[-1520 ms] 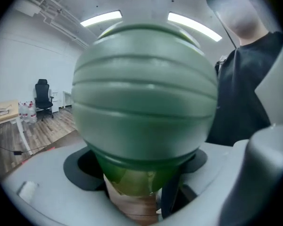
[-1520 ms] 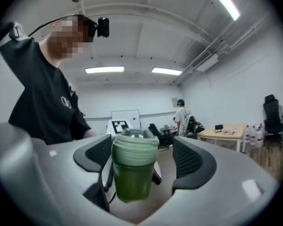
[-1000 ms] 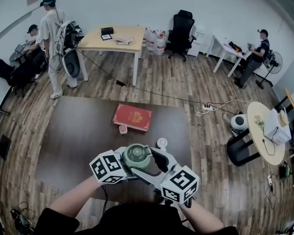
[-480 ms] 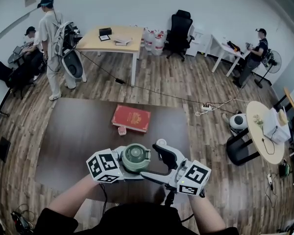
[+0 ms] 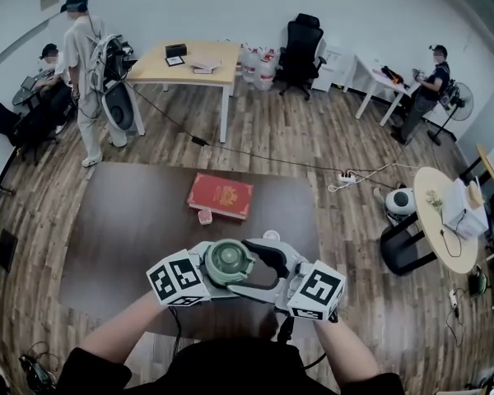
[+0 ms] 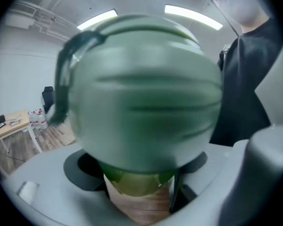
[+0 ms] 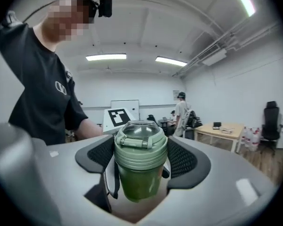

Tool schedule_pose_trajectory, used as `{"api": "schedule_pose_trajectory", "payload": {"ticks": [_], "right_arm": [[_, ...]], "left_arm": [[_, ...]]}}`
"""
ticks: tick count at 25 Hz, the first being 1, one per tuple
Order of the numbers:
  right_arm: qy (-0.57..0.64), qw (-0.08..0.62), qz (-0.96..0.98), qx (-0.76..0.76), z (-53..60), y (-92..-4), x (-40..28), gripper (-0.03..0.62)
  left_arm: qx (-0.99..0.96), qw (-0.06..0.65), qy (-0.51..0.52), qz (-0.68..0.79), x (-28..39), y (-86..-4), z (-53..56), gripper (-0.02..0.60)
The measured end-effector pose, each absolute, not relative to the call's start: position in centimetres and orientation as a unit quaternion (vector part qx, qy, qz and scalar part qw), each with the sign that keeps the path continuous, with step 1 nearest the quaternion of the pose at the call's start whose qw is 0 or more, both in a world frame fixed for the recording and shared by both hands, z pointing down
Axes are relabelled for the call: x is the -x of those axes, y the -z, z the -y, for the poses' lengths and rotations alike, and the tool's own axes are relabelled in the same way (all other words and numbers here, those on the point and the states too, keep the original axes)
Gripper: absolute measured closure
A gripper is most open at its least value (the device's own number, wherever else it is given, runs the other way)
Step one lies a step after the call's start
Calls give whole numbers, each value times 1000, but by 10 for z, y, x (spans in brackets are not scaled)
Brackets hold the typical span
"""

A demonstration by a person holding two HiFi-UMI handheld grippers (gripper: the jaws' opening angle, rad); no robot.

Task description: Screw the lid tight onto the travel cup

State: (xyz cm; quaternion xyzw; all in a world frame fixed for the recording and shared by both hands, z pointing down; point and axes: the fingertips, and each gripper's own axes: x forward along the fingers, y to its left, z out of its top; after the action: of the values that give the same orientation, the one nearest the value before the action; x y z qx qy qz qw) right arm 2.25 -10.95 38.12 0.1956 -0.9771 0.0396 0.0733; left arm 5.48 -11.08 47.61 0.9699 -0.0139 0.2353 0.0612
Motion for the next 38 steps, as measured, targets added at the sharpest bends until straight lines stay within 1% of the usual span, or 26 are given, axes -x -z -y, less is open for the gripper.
{"api": "schedule_pose_trajectory", "payload": {"ticks": [2, 6, 9, 12, 13, 15, 20, 24, 26, 28, 30, 35, 38], "right_arm": [[-59, 74, 952, -290, 117, -388, -23, 226], [-94, 95, 874, -468, 121, -403, -26, 227], [-85, 92, 863, -490, 119, -402, -28, 224], [-61, 54, 910, -407, 115, -394, -24, 223], [-64, 32, 928, -365, 112, -390, -25, 206], [-73, 4, 953, -294, 107, -381, -34, 195], [-45, 29, 984, -172, 102, -384, -54, 195], [-74, -4, 996, -45, 84, -373, -50, 200], [-85, -22, 996, -35, 83, -367, -47, 209], [-85, -32, 993, -73, 89, -365, -44, 218], [-77, -26, 987, -136, 95, -367, -39, 221], [-71, 28, 928, -364, 108, -387, -28, 226], [-79, 53, 888, -449, 110, -392, -28, 226]], "left_arm": [[-968, 67, -239, 44, -54, -482, 121, 172], [-963, 76, -245, 85, -58, -497, 129, 172], [-965, 89, -233, 82, -63, -495, 126, 172], [-968, 96, -223, 68, -61, -488, 126, 170], [-968, 99, -221, 62, -59, -486, 125, 170], [-969, 100, -220, 49, -57, -481, 122, 170], [-973, 102, -204, -27, -62, -464, 94, 170], [-968, 68, -233, -70, -70, -467, 71, 170], [-968, 64, -235, -60, -72, -468, 72, 170], [-970, 71, -229, -39, -70, -467, 80, 170], [-970, 77, -228, -14, -68, -471, 89, 170], [-965, 95, -241, 49, -61, -490, 113, 170], [-963, 104, -241, 61, -63, -494, 116, 172]]}}
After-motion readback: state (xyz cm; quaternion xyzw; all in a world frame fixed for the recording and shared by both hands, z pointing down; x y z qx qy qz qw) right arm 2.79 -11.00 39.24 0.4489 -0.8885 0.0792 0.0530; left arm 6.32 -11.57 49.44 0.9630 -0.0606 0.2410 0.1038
